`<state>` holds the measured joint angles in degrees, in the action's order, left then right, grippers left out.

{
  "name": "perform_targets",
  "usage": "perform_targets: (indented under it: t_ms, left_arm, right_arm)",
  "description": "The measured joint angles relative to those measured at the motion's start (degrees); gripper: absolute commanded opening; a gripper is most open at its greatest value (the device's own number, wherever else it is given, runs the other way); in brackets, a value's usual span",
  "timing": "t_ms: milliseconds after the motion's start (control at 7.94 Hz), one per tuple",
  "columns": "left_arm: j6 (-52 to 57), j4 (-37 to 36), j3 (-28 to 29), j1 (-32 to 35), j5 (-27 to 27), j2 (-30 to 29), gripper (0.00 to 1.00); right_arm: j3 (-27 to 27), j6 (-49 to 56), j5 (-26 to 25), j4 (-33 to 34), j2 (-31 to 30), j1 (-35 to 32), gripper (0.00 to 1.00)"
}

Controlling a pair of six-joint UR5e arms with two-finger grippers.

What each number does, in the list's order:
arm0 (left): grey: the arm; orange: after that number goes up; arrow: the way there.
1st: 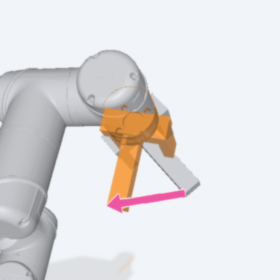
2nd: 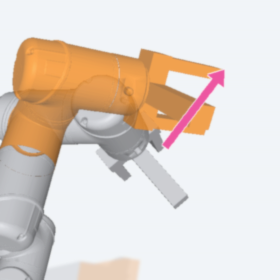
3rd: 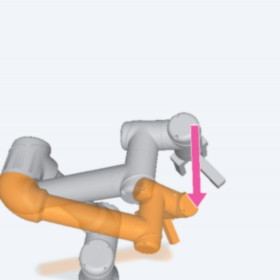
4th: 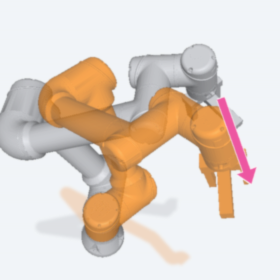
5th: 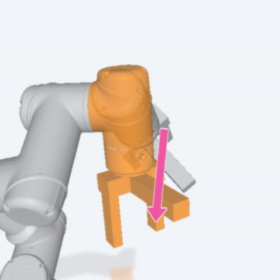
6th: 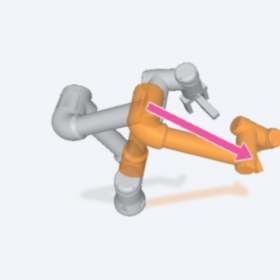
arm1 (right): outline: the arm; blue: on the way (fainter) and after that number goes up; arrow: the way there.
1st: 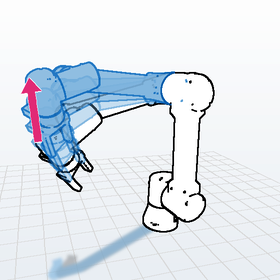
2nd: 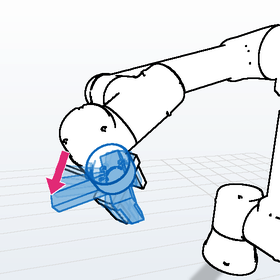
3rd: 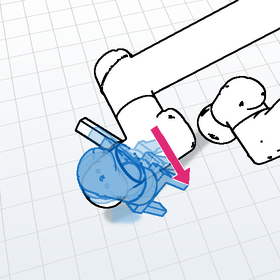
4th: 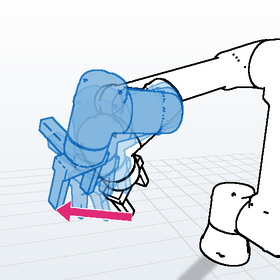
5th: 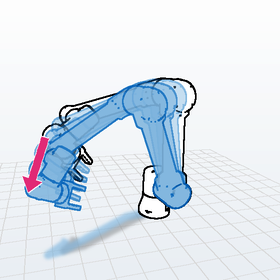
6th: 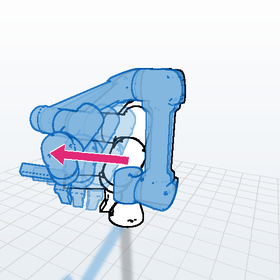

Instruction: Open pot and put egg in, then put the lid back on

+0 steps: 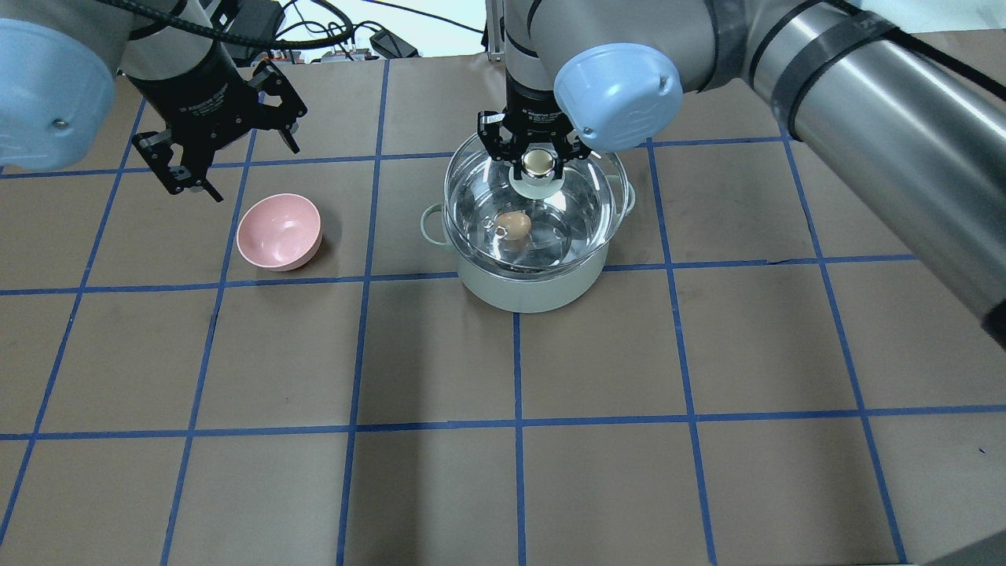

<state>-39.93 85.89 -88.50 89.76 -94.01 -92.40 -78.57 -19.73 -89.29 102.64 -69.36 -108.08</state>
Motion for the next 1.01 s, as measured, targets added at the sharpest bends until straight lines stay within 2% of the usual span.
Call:
perform_targets:
  t_ms: [504,1007]
  left_arm:
    - [18.66,5.17,0.08,-0.24,4.23,4.13,1.00]
    - [27.27,8.03,0.09,-0.34,6.23,5.68,1.00]
  right_arm:
    - [-0.28,-0.01,-0.62,2.57,3.09,-0.79,0.00]
    - [-0.44,-0.03,-0.96,2.68,3.78,-0.82,0.00]
